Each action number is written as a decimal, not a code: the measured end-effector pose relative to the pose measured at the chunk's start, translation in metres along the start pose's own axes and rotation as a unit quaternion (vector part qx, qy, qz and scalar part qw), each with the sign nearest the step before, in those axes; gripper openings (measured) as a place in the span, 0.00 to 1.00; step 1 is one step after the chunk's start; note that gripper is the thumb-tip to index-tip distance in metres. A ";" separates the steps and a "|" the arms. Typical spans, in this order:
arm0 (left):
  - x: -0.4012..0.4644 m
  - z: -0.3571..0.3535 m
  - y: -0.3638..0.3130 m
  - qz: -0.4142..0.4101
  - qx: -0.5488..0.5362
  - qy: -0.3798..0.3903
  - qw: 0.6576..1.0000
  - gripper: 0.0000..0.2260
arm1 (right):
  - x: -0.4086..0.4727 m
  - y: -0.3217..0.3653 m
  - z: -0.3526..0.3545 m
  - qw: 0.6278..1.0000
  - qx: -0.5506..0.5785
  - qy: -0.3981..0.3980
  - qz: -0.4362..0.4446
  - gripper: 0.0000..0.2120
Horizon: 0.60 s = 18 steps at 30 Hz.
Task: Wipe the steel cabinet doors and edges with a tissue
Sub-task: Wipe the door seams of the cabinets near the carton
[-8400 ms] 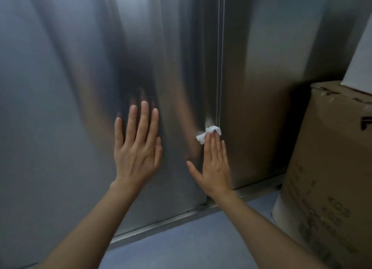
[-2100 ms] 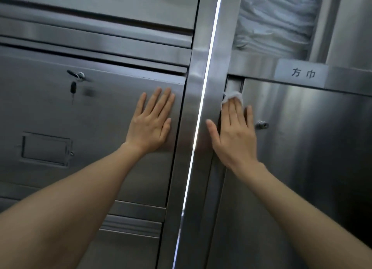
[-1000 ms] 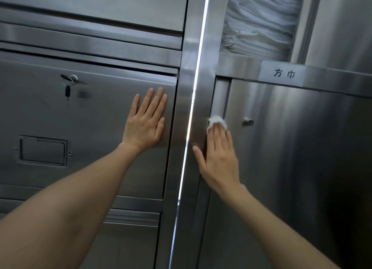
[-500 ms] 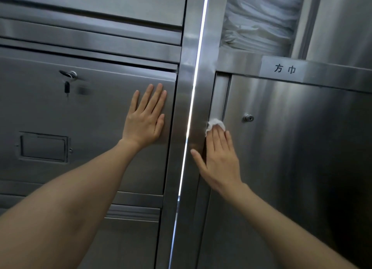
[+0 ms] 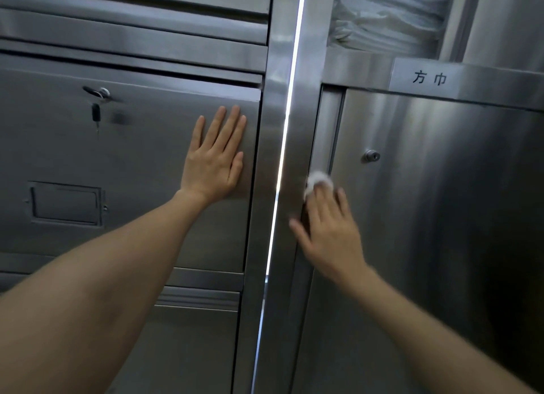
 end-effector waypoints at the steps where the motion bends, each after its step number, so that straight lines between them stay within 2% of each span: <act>1: 0.000 0.000 0.000 0.000 -0.001 0.000 1.000 0.27 | 0.027 -0.007 0.012 1.000 -0.004 -0.022 -0.008 0.33; 3: -0.002 0.000 0.000 0.001 0.001 0.003 1.000 0.27 | 0.065 -0.015 0.026 0.998 0.010 -0.043 -0.035 0.33; 5: -0.001 0.002 0.001 0.001 -0.002 0.018 1.000 0.27 | 0.061 -0.010 0.022 0.997 0.028 -0.052 -0.047 0.33; 9: 0.000 0.008 -0.001 0.004 0.010 0.049 0.999 0.28 | -0.005 0.007 0.003 1.000 0.006 0.005 -0.010 0.33; 12: 0.004 0.009 -0.003 0.011 0.013 0.085 0.996 0.28 | -0.022 0.008 0.000 0.999 -0.024 0.049 -0.004 0.34; 15: -0.003 0.014 -0.005 0.023 0.014 0.105 0.994 0.28 | -0.022 0.011 -0.004 0.998 -0.012 0.055 -0.025 0.35; 18: -0.039 0.019 -0.020 0.029 -0.008 0.086 0.996 0.29 | -0.025 0.012 -0.009 0.998 -0.019 0.051 -0.025 0.36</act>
Point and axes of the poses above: each hand's wrist, its own x-axis towards the middle knuckle, its own z-axis out of the back of the hand, y = z × x, the point moved 7 cm from there along x, towards the middle knuckle, and after that the axes turned 8 degrees about x, right-handed, at the moved point
